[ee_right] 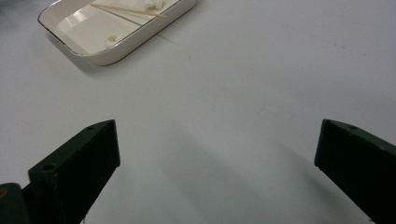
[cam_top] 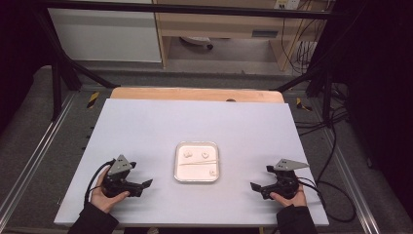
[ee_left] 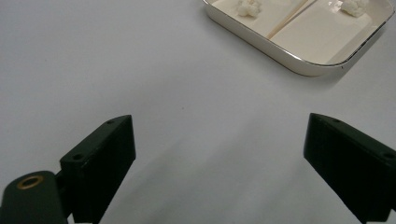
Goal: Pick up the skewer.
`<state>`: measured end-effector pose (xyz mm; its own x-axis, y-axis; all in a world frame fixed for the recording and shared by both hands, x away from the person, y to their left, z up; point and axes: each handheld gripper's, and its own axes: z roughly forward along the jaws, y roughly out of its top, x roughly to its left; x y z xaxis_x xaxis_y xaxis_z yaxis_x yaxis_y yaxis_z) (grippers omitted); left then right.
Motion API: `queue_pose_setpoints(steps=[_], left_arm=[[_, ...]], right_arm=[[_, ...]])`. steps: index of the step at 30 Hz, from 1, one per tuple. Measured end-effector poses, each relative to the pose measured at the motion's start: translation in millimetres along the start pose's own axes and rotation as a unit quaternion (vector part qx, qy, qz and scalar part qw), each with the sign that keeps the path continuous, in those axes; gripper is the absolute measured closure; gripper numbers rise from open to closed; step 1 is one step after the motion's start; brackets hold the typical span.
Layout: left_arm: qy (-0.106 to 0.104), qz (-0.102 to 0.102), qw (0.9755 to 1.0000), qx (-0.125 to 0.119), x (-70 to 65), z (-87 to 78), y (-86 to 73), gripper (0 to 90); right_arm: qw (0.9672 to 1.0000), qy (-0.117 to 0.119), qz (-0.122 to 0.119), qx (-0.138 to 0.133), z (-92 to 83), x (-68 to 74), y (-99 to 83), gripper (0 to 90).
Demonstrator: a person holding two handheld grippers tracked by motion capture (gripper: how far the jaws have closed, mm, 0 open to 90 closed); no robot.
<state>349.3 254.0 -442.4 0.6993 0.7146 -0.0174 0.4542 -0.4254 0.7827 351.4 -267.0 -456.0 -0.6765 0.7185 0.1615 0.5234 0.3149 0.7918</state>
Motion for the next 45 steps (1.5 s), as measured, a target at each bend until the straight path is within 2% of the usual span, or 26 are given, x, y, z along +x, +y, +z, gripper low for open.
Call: queue_pose_setpoints(steps=[9,21,29,38,45], left_arm=[[-0.005,0.009,0.9999,0.005,-3.1,2.1,4.1,8.8],[-0.004,0.025,0.9997,0.006,-9.5,3.9,19.0,8.9],[-0.005,0.027,0.9996,0.011,-14.2,7.0,30.8,11.6],[-0.006,0.028,0.9995,0.011,-20.1,16.3,46.4,19.9],[-0.012,0.028,0.9994,0.016,-27.0,28.5,57.7,32.3]], right_arm=[[1.0,0.0,0.001,-0.001,0.2,0.3,0.0,0.8],[1.0,-0.001,0.0,0.002,0.2,0.5,0.0,0.9],[1.0,-0.002,-0.001,0.001,0.8,0.7,-0.2,0.9],[1.0,-0.001,-0.004,0.005,1.4,0.6,-0.3,0.9],[1.0,-0.002,-0.005,0.005,1.1,0.3,-0.3,0.9]])
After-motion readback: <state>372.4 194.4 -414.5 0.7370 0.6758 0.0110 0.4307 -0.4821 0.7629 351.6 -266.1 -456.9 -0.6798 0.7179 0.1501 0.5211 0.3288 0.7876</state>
